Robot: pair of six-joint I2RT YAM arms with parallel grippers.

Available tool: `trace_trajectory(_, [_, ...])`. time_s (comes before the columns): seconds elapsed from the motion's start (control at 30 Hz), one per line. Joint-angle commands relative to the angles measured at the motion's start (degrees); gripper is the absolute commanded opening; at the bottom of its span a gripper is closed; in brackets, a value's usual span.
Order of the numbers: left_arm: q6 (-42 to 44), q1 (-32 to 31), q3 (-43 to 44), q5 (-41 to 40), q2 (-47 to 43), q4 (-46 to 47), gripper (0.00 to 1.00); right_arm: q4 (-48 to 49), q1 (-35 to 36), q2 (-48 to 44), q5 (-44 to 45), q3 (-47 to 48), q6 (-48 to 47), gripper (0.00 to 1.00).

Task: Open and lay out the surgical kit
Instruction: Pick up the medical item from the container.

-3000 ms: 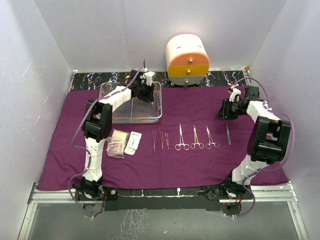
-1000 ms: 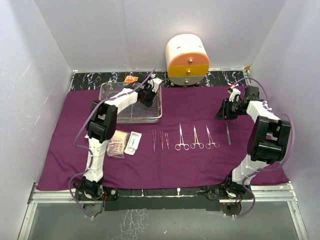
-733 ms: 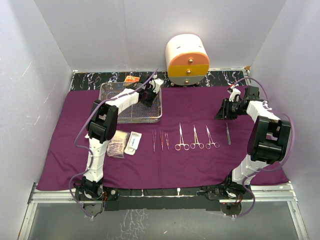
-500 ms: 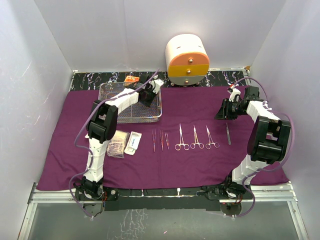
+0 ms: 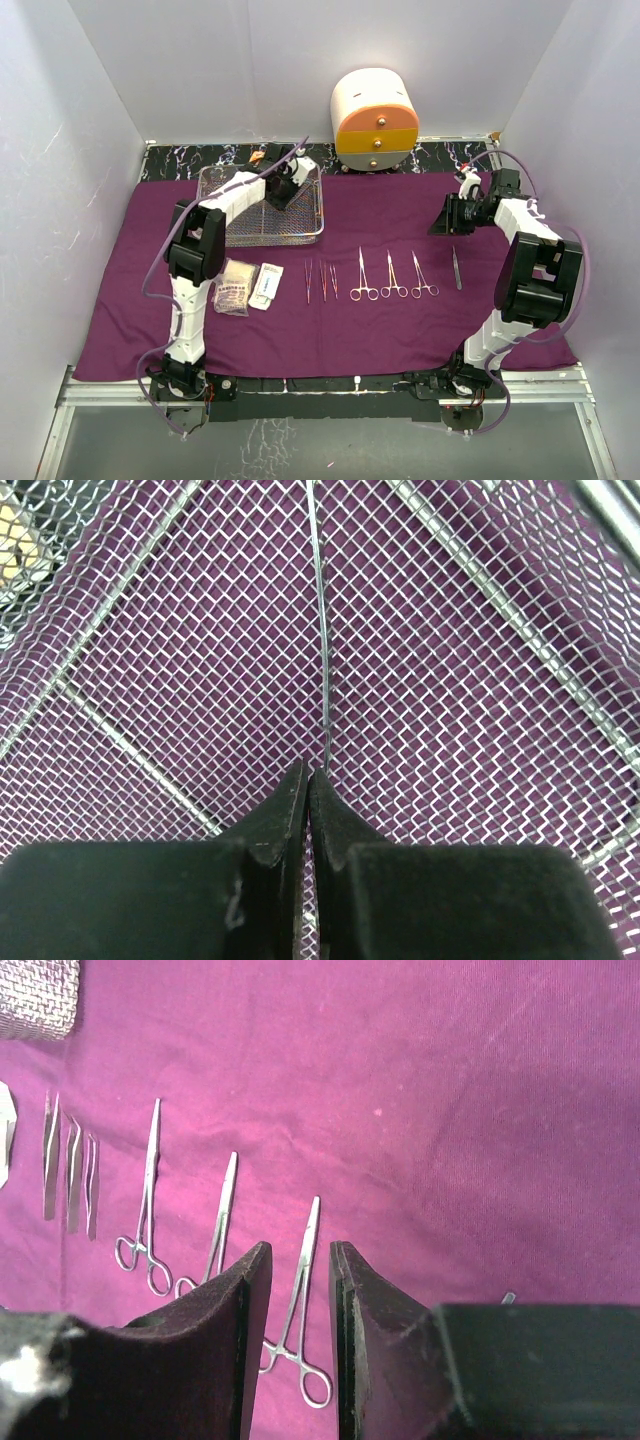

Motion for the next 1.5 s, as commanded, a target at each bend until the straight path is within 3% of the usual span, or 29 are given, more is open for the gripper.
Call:
trace_trajectory(0.0, [0.9,1.0,1.3,3.5,-8.1,-2.4,0.00,0.2,-0.1,-0.9,-3.3,3.5,-1.9,0.28])
trace_trajectory(0.27, [1.6,1.4,0.1,6.3,-9.6,-2.2,0.00,0.0,-0.1,-1.1,-5.7,4.7,-2.8,0.27])
trace_trajectory(0.53, [-0.6,1.3,4.0,9.0,-5.4,-3.0,0.32,0.2,-0.1,-1.1,-5.7,3.6,-2.9,0.27])
trace_trajectory(0.7, [-0.9,1.3,6.6,8.9,-2.2,-4.7,0.41,0.5,-0.1,-0.9,-5.6,3.0,-2.9,0.27])
trace_trajectory(1.03, [-0.2,1.4,9.9,7.9,2.6,-7.4,0.39,0.7,-0.1,-0.2,-5.9,2.3,-2.7,0.26])
trace_trajectory(1.47, [-0.6,1.6,9.2,8.5,4.3,-9.2,0.26,0.8,-0.1,0.2,-5.8,2.0,-2.7,0.26])
